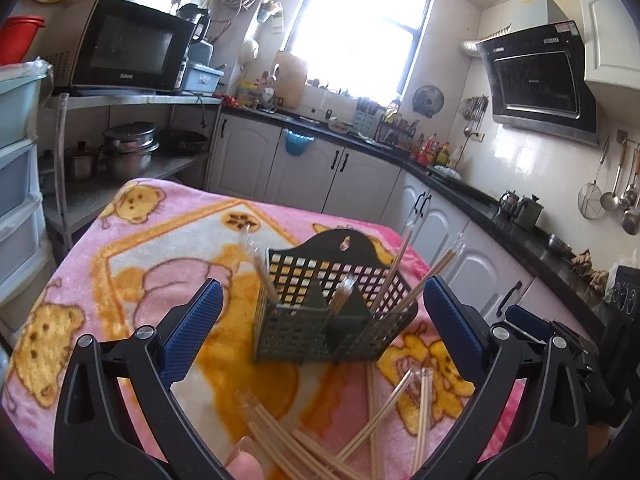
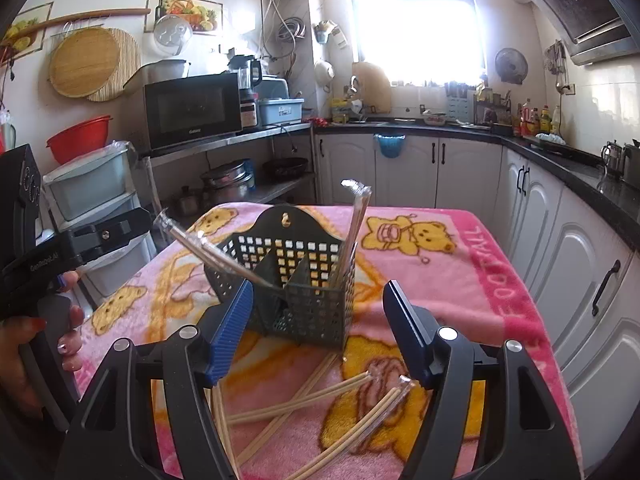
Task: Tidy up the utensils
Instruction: 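Withdraw both open tools from the caddy toward the chopsticks on the blanket, then lower the left tool onto a chopstick while the right tool grasps a wrapped chopstick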
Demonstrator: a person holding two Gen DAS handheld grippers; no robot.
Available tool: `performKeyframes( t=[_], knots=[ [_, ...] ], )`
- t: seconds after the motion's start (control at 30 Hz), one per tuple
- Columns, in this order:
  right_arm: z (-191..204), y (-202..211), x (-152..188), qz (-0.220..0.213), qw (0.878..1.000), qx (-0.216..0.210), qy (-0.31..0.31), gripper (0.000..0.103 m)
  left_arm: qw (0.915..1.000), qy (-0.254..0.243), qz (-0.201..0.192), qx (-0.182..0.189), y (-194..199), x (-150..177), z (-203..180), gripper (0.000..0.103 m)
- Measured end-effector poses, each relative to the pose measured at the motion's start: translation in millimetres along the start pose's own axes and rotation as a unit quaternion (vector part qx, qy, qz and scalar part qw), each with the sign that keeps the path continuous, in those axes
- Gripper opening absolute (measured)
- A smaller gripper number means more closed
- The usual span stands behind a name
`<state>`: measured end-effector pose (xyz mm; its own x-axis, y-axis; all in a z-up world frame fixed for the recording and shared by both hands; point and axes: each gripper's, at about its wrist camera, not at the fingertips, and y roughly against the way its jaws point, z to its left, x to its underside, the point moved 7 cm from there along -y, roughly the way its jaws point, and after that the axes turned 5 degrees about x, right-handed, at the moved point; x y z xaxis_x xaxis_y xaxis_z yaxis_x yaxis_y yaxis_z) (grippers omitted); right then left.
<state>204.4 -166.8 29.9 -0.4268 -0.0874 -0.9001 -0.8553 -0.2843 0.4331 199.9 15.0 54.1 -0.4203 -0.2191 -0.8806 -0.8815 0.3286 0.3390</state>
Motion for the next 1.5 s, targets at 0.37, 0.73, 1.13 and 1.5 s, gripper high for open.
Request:
performKeyframes(
  t=[0.37, 0.73, 1.13, 1.5],
  knots=[
    [8, -8, 28, 0.032, 0.999, -0.009, 0.01, 0.065, 0.9996, 0.002, 0.027, -0.012, -1, 26, 9, 0.093],
    [18, -13, 48, 0.057, 0.998, -0.021, 0.017, 0.065, 0.9977, 0.012, 0.062, -0.025, -5, 54, 21, 0.093],
    [22, -22, 68, 0.084, 0.996, -0.03, 0.012, 0.066, 0.9927, 0.011, 0.113, -0.04, -15, 88, 32, 0.093],
    [9, -32, 85, 0.104, 0.994, -0.018, -0.008, 0.066, 0.9855, 0.029, 0.164, -0.036, -35, 117, 47, 0.092]
  ],
)
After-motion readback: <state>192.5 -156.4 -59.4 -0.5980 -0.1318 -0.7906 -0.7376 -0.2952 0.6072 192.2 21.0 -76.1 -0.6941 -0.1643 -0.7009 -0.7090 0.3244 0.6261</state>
